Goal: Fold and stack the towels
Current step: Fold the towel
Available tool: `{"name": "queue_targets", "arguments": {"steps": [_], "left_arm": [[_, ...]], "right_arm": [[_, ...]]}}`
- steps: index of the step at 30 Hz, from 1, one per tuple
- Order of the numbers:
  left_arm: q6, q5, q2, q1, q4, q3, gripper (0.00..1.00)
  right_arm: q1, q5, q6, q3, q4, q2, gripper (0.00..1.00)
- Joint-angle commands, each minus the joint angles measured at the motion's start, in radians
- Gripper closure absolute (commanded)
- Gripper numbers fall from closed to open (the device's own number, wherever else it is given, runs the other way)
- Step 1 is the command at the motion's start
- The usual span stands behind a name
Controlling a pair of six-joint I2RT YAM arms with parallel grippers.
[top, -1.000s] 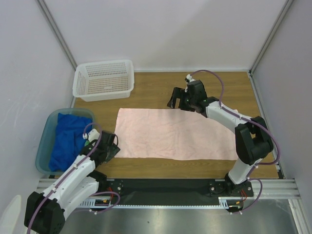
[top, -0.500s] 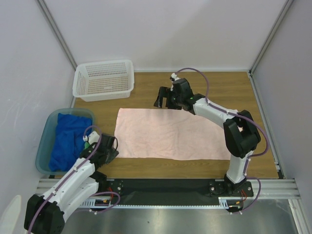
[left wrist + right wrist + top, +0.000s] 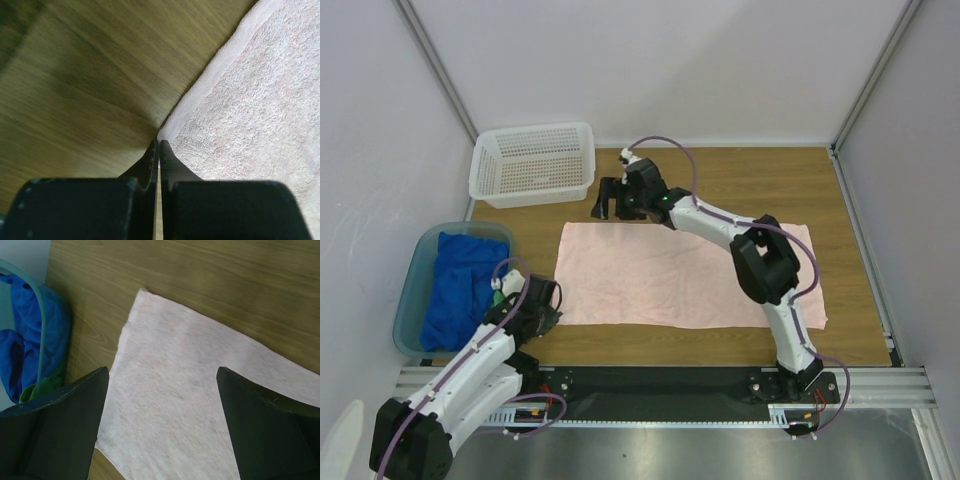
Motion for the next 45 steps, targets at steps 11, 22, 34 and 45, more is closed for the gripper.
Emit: {"name": "queue_targets", "arguments": {"steps": [11,22,34,45], "left_arm": [[0.09,-0.013,0.006,-0.004,0.018,-0.001,1.0],[0.159,0.05,-0.12,-0.004,0.084,-0.047,1.0],[0.191,0.079,-0.109,-0.005,0.114,-0.057,1.0],[0.216,0.105,-0.14,-0.005,0.139,-0.079,1.0]], "right_arm": [[0.108,0.004,0.076,0.366,0.035,0.281,0.1],[0.134,-0.008,0.122,0.484,0.168,0.424,0.16],[0.18,0.177,0.082,0.662,0.083,0.54,0.25],[0.217,0.346,-0.013,0.769,0.023,0.626,0.3]]}}
